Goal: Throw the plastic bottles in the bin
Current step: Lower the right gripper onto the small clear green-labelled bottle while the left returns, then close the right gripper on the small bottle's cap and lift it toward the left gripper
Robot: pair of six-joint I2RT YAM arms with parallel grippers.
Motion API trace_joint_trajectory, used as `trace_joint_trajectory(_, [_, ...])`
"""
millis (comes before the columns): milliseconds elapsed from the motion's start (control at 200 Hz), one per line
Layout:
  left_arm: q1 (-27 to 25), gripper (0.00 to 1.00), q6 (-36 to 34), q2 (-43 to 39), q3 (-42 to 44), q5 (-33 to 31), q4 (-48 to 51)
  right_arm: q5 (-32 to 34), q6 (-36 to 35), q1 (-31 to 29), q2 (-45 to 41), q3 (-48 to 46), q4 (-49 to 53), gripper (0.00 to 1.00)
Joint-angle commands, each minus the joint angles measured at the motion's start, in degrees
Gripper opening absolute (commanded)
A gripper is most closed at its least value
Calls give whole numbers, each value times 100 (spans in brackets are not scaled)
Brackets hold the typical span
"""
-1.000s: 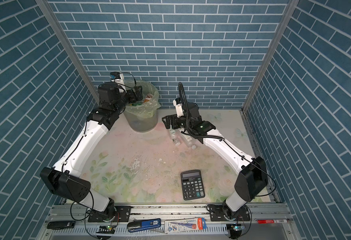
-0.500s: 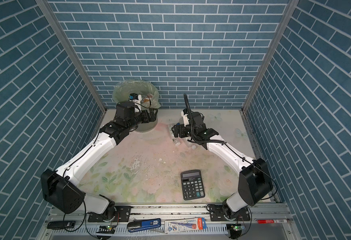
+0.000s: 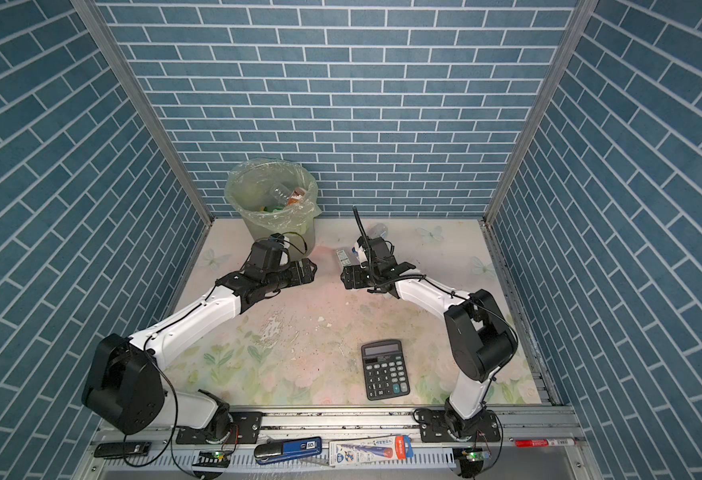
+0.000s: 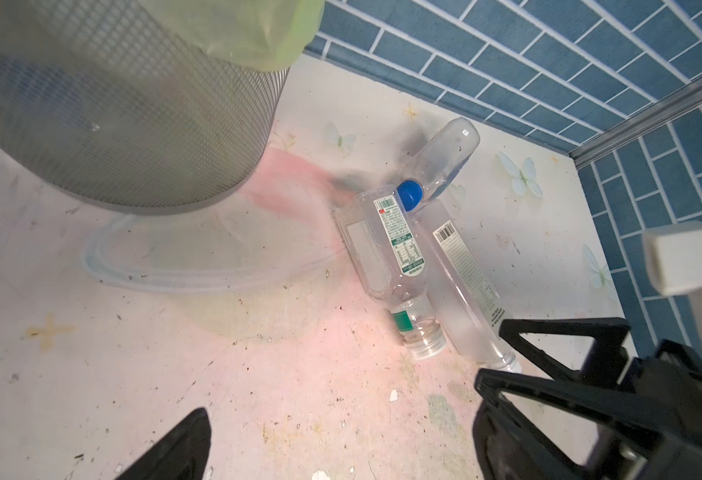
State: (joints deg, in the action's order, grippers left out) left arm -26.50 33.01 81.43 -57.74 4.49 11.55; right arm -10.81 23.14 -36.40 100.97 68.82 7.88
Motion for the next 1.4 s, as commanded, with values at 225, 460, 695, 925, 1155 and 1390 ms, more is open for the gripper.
trace_joint_trajectory(225, [-185, 99, 336, -125, 422, 113, -349, 1, -55, -48, 801, 151, -230, 83])
trace_joint_trajectory(460, [-186, 99, 399, -158, 536, 70, -446, 64, -168, -42, 1221, 440, -165, 75])
trace_joint_trajectory(695, [-183, 99, 442, -157, 568, -17, -451, 16, -195, -53, 1451, 663, -115, 60])
trace_joint_trajectory(925, [-184, 99, 563, -153, 613, -28, -485, -5, -204, -85, 1448, 634, -111, 46])
trace_joint_trajectory(1155, [-183, 99, 879, -118, 778, 50, -852, -27, -186, -200, 1164, 443, -112, 39])
trace_joint_trajectory(1390, [-195, 99, 1298, -68, 931, 78, -1305, -141, -10, -365, 643, 148, -128, 38])
